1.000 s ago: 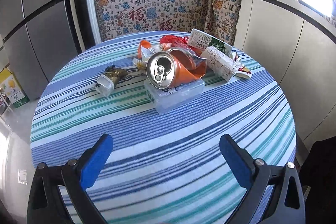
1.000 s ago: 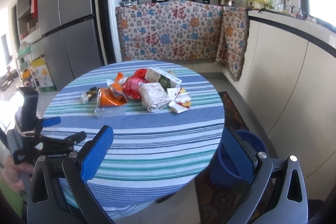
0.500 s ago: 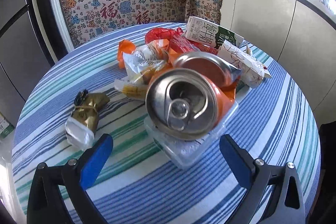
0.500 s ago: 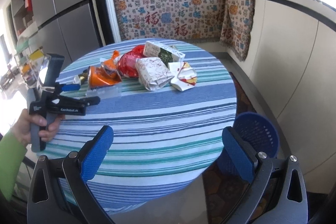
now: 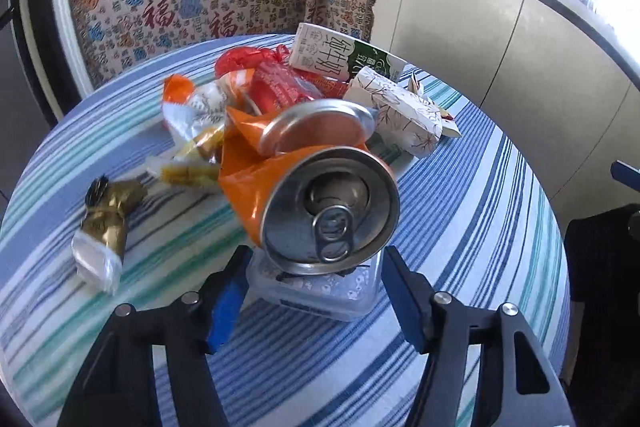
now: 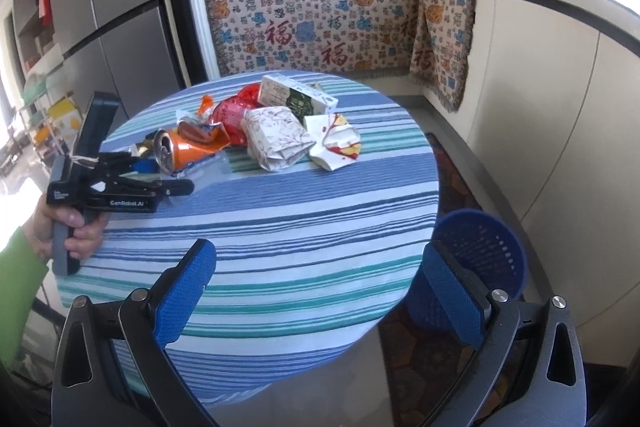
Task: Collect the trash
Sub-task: 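Reach the left tool to the clear plastic Kuromi box and grasp it, then grasp the floral paper cup with the right tool while the left tool lifts the box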
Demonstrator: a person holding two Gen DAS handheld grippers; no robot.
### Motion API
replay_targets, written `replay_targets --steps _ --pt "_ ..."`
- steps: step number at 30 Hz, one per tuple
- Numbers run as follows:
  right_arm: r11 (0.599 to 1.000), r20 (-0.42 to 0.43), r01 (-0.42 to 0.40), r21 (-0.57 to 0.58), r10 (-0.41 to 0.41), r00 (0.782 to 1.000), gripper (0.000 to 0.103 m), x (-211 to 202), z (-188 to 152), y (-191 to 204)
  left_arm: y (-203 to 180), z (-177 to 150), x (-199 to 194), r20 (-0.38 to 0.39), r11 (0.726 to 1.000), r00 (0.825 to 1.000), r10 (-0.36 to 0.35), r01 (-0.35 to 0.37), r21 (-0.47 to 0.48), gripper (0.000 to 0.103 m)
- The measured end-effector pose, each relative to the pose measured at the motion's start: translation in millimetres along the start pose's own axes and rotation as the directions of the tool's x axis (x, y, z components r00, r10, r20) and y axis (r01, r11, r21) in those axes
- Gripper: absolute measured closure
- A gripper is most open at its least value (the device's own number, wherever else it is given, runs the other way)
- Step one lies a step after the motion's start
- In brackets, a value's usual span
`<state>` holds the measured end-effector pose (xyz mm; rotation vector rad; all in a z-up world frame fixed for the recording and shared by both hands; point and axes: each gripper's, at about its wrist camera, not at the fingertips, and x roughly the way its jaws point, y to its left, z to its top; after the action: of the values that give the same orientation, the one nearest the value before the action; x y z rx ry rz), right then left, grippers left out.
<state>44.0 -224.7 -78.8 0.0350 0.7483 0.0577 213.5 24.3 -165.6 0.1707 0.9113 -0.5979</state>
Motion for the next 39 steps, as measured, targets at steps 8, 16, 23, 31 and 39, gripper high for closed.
replay_targets --steps 8,16,23,31,39 --pt "1.000 0.008 0.001 0.006 -0.001 1.000 0.000 -3.2 -0.3 -1.4 -15.1 -47.9 -67.7 0.021 0.978 1.000 0.006 -0.002 -0.207 0.037" --pt "1.000 -0.005 0.013 0.006 -0.013 1.000 0.000 19.8 2.2 -10.8 -47.5 -58.8 -67.5 0.063 0.974 0.994 0.090 -0.075 -0.212 0.037" --pt "1.000 -0.086 -0.019 -0.012 0.018 0.996 0.001 85.5 28.7 -33.0 -63.1 -66.2 -44.1 0.049 0.975 0.989 0.137 -0.126 -0.183 0.037" --pt "0.994 -0.215 -0.110 0.026 0.113 0.970 0.020 161.1 64.6 -63.8 -73.1 -53.1 -24.3 0.039 0.975 0.985 0.168 -0.160 -0.154 0.036" --pt "0.965 -0.176 -0.263 0.003 0.259 0.950 0.029 148.4 65.7 -38.5 -73.1 -51.9 -17.4 0.039 0.955 0.974 0.223 -0.210 -0.210 0.039"
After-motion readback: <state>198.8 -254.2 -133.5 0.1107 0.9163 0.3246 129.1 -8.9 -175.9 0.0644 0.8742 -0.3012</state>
